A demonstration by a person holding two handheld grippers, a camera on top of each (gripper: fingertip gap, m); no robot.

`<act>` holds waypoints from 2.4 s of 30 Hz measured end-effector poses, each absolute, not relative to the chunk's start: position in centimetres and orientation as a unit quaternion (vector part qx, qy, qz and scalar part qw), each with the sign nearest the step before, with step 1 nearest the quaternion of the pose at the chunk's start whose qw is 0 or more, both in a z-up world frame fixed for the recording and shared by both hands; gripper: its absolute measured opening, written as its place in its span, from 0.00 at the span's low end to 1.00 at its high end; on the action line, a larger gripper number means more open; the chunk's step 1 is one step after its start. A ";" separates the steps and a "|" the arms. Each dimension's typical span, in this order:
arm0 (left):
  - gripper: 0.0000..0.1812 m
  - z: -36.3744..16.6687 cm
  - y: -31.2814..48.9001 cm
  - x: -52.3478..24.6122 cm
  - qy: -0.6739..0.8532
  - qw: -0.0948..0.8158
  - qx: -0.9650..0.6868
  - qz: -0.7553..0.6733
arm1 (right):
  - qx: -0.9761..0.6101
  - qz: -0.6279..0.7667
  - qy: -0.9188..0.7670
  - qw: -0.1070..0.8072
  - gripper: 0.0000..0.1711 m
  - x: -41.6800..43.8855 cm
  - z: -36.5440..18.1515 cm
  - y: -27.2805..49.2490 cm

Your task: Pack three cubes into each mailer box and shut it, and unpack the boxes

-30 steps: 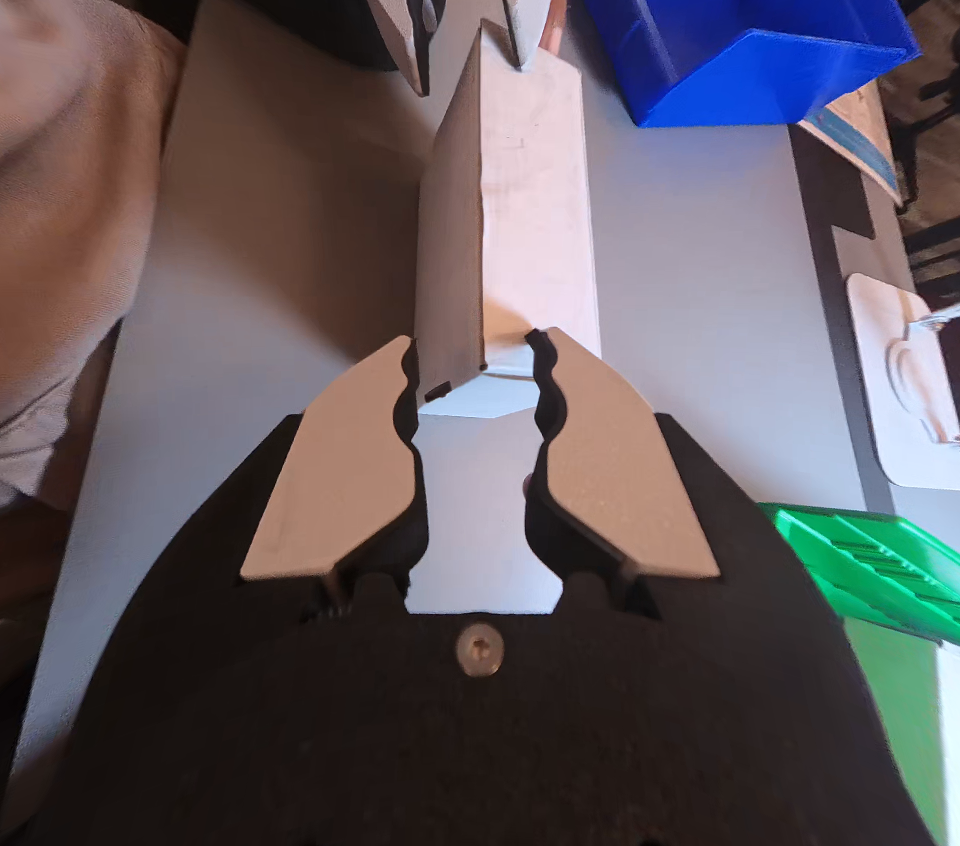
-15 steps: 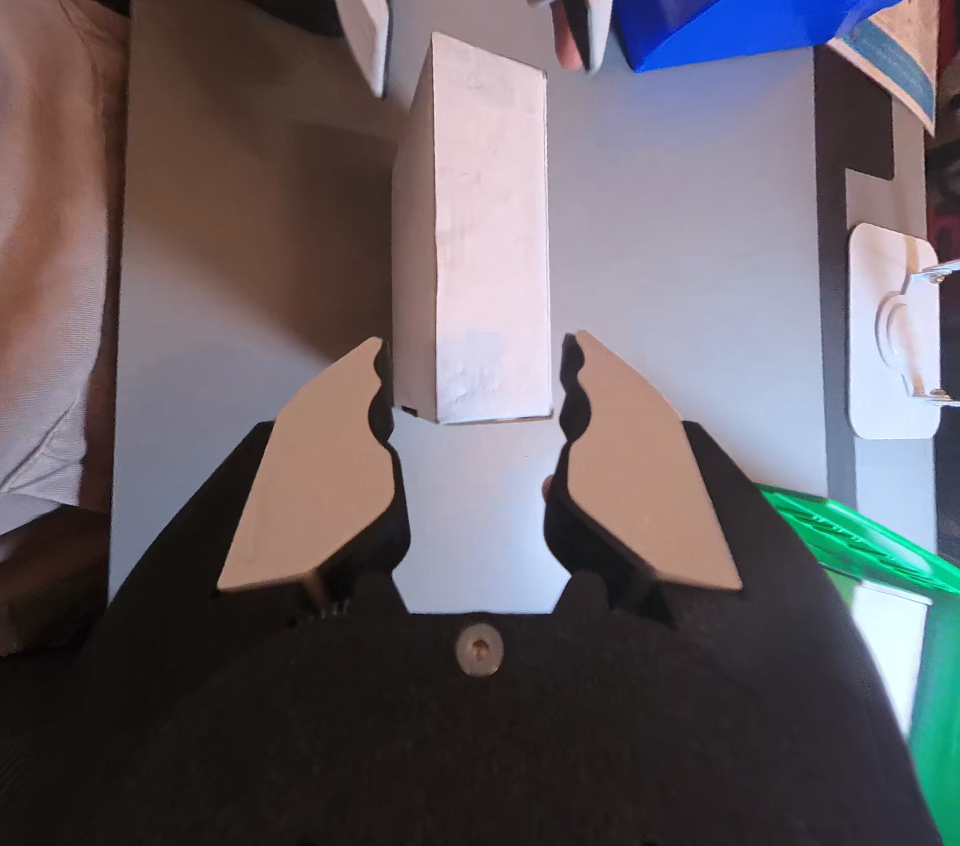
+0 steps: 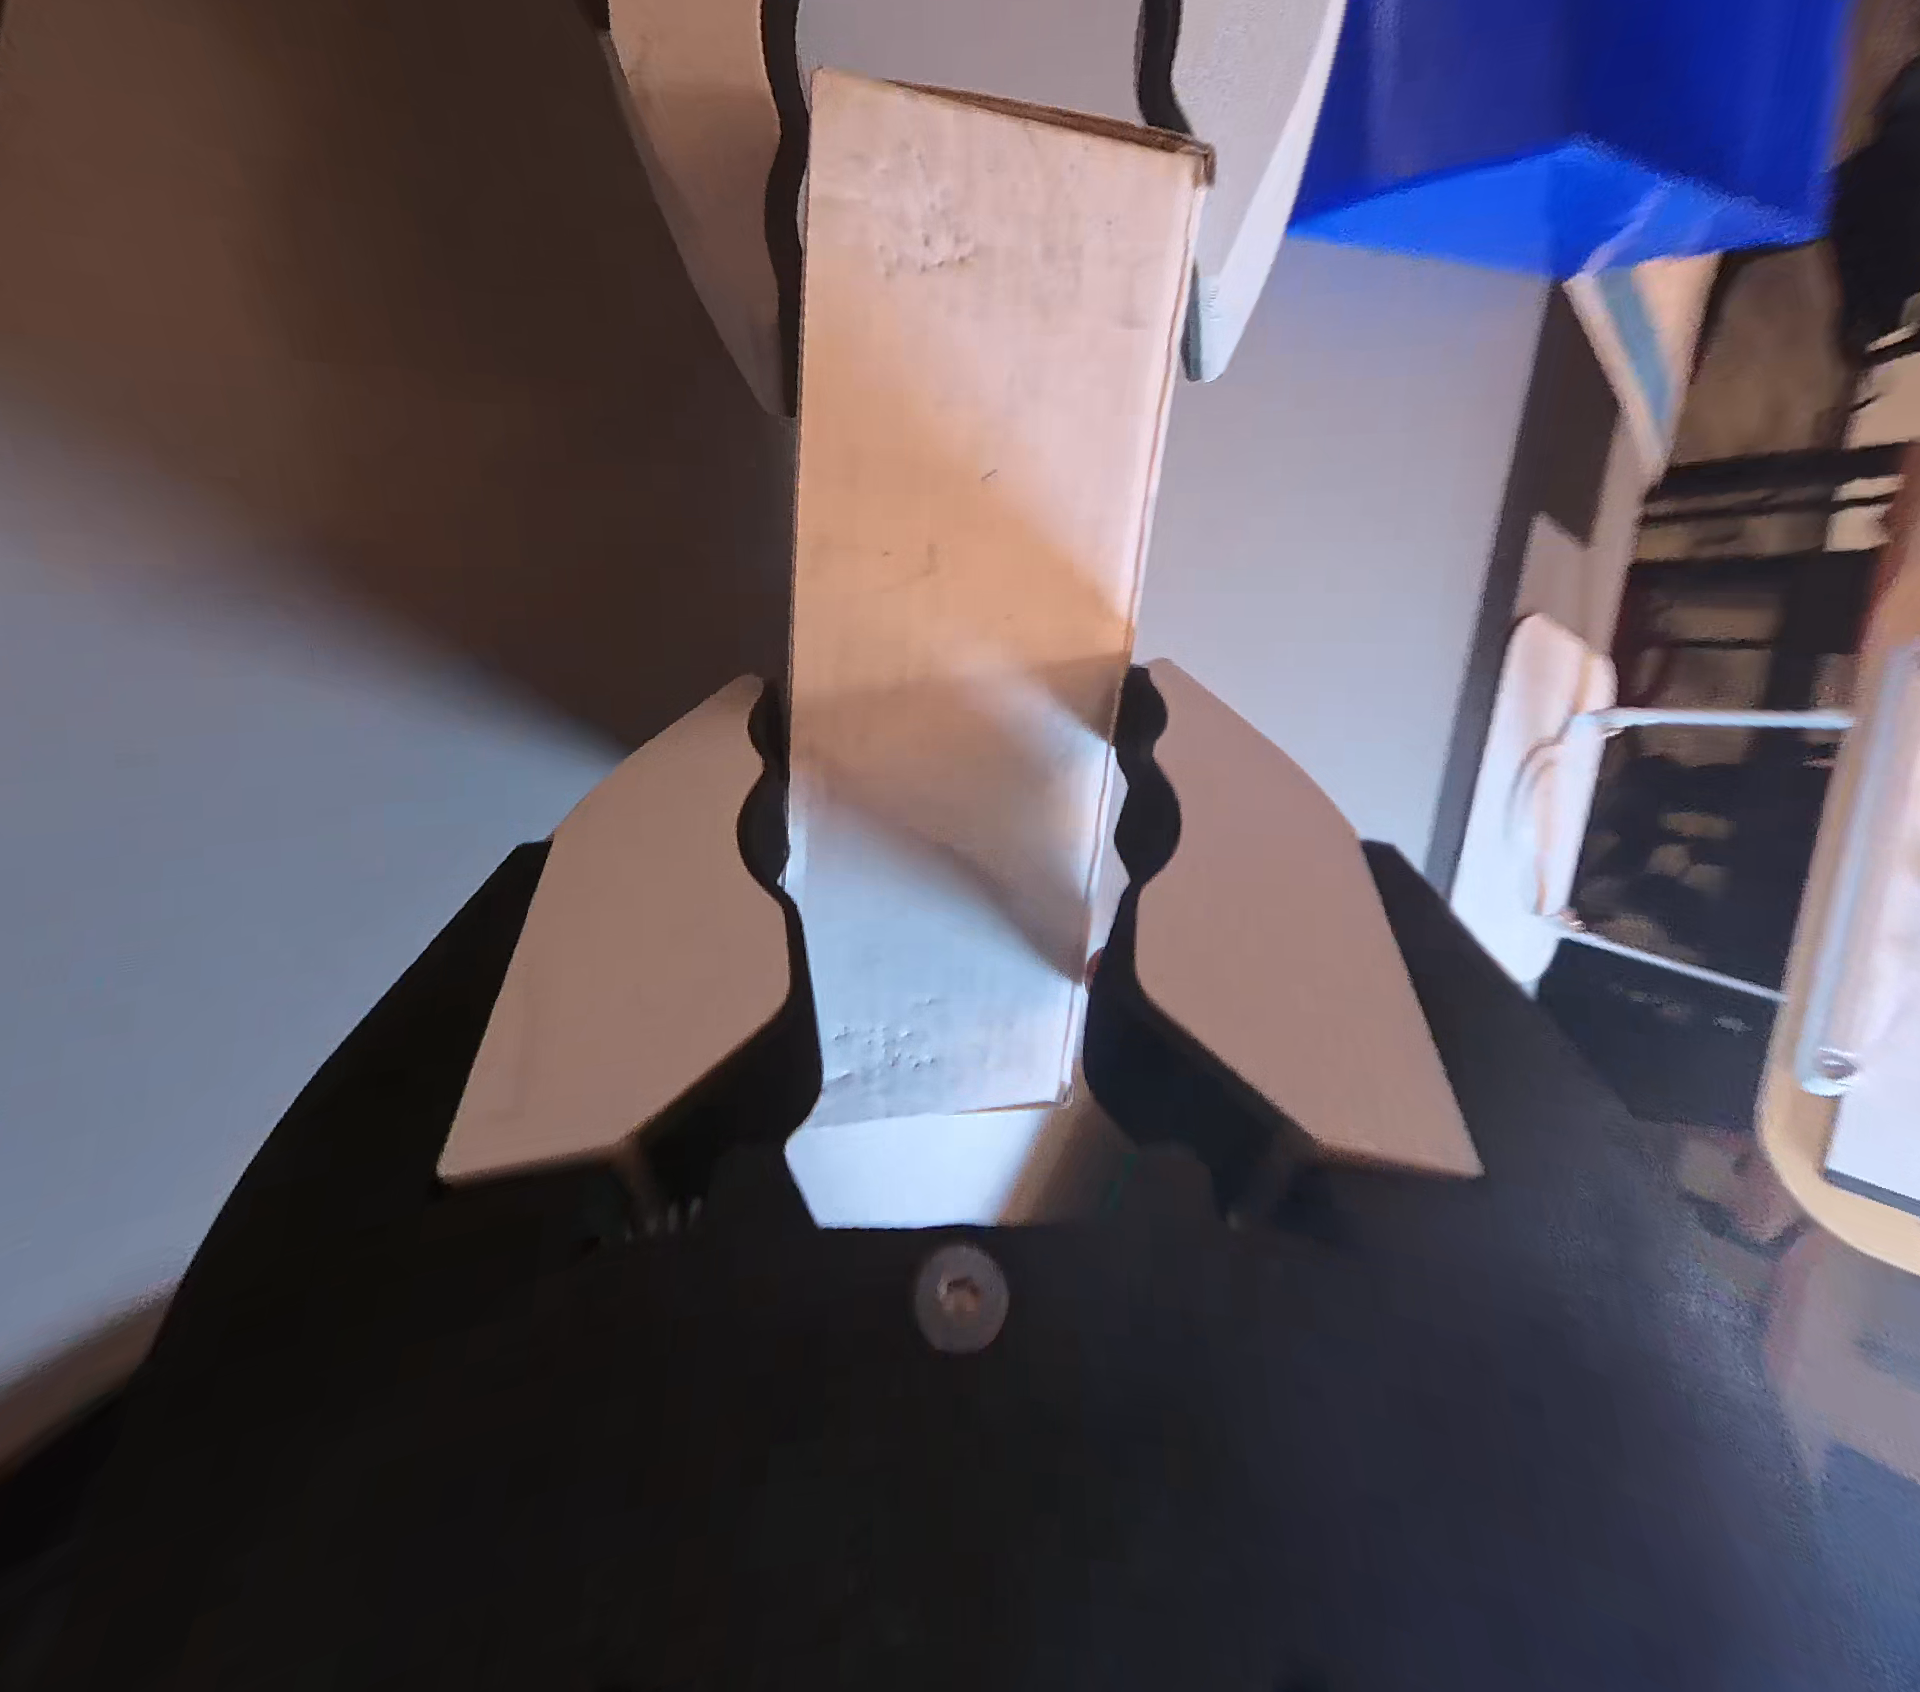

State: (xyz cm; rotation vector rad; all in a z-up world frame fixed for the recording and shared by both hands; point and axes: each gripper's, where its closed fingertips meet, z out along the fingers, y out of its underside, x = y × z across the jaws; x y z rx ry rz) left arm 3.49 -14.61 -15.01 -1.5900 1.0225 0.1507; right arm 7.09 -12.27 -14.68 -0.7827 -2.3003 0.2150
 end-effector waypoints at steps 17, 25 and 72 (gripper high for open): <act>0.38 -12.7 -15.2 5.7 0.532 0.568 -0.597 0.195 | -0.225 0.087 -0.822 0.516 0.37 8.9 -13.4 -12.6; 0.38 -13.0 -14.9 5.8 0.538 0.558 -0.605 0.183 | -0.225 0.079 -0.826 0.511 0.20 9.3 -13.5 -12.8; 0.32 -12.7 -10.0 -3.9 0.222 0.653 -0.723 -0.022 | -0.519 -0.221 -0.707 0.427 0.32 15.5 -10.8 17.6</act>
